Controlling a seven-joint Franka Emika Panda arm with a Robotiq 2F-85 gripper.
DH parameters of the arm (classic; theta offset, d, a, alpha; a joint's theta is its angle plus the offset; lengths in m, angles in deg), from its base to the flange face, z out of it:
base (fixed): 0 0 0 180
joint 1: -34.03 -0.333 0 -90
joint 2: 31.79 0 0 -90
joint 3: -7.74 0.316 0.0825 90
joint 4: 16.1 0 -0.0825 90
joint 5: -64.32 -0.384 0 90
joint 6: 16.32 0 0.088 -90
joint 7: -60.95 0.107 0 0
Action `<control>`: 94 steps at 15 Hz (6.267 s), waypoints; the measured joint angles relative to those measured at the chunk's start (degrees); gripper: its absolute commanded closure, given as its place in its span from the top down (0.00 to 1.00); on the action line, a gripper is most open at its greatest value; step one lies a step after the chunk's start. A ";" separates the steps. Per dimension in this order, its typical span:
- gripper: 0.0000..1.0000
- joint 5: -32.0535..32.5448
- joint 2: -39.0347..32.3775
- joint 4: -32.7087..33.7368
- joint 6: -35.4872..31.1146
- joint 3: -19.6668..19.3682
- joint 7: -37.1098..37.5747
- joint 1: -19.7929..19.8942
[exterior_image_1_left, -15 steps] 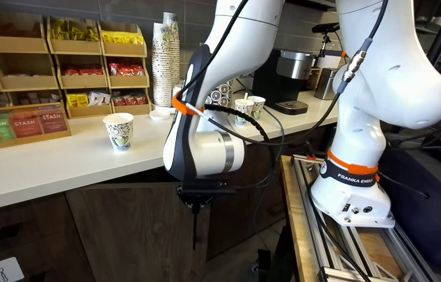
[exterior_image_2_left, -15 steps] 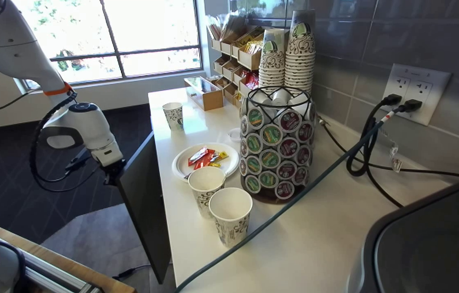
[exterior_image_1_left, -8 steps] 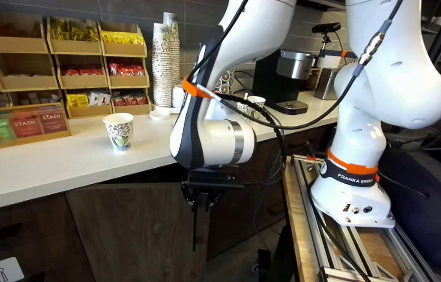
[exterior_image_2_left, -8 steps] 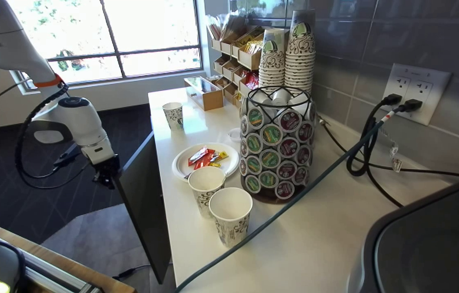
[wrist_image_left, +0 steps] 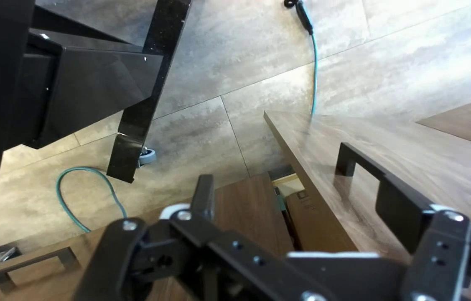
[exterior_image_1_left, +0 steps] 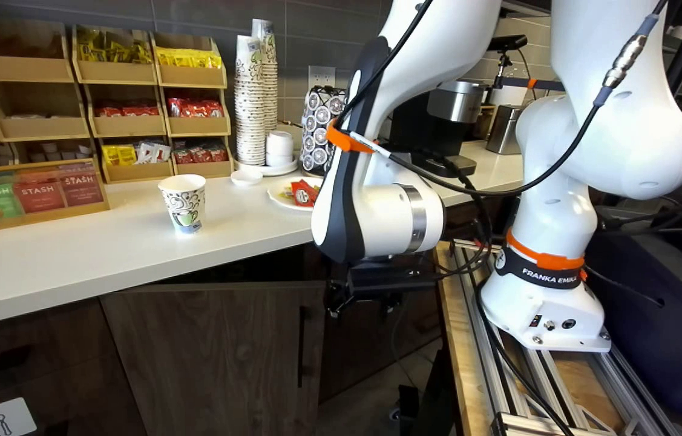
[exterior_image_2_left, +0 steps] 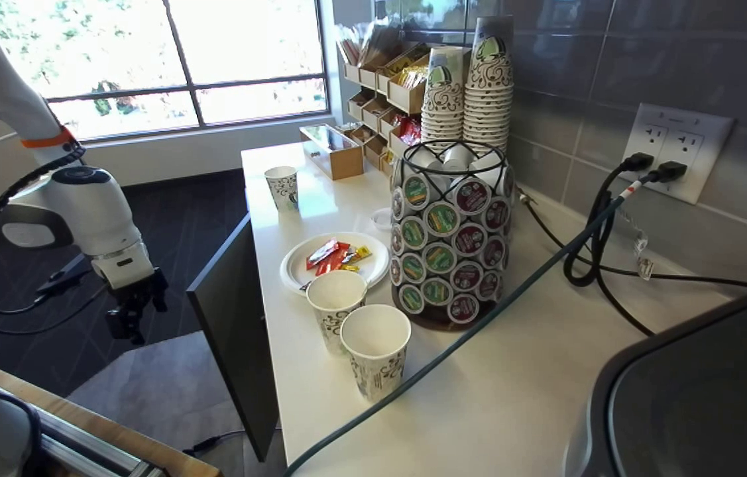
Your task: Open the cupboard
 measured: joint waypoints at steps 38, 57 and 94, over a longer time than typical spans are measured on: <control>0.21 8.89 22.36 1.78 15.04 -1.72 -25.62 25.28; 0.00 29.03 17.84 1.53 17.06 -3.78 -4.16 19.05; 0.00 21.62 -7.22 18.38 47.92 -3.41 -22.78 20.27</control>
